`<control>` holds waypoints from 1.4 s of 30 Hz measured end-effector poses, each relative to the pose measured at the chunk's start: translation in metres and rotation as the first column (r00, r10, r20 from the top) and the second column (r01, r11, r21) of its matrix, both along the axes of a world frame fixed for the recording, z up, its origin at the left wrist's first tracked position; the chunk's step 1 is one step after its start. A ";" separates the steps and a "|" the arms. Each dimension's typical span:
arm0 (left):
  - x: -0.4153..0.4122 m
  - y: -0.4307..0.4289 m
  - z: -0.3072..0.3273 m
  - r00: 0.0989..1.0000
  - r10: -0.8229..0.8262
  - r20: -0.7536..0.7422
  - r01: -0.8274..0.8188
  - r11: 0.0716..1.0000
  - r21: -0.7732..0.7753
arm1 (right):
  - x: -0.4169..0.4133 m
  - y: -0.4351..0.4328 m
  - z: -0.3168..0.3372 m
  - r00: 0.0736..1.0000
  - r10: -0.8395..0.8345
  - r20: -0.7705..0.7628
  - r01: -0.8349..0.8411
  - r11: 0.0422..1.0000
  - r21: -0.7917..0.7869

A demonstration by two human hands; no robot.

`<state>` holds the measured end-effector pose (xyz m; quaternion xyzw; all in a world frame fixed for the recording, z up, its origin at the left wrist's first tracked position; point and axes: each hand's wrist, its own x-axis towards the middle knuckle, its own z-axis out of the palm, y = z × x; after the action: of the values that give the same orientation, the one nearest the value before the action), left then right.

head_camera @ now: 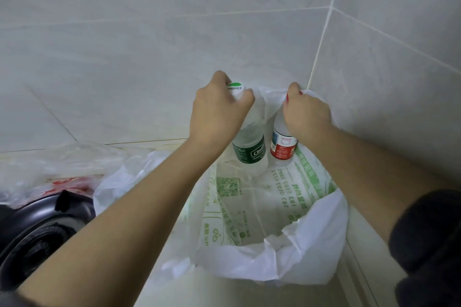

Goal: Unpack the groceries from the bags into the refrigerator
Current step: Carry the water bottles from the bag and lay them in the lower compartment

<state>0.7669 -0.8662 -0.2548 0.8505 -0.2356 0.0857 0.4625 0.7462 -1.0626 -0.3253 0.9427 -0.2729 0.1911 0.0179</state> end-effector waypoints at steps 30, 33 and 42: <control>-0.100 0.265 0.089 0.933 0.307 0.188 -0.223 0.903 -0.367 | -0.052 0.258 0.137 0.326 0.414 0.850 -0.771 0.637 -0.014; -0.127 0.310 0.079 0.922 0.336 0.191 -0.271 0.914 -0.301 | -0.072 0.316 0.127 0.304 0.487 0.819 -0.831 0.556 -0.023; -0.196 0.407 -0.010 0.928 0.370 0.052 -0.362 0.924 -0.122 | -0.141 0.403 0.024 0.388 0.551 0.739 -0.882 0.453 0.126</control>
<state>0.5711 -0.4587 -0.2650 0.8489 -0.0846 0.2149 0.4754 0.6055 -0.6595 -0.3012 0.8134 0.1554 0.3872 -0.4052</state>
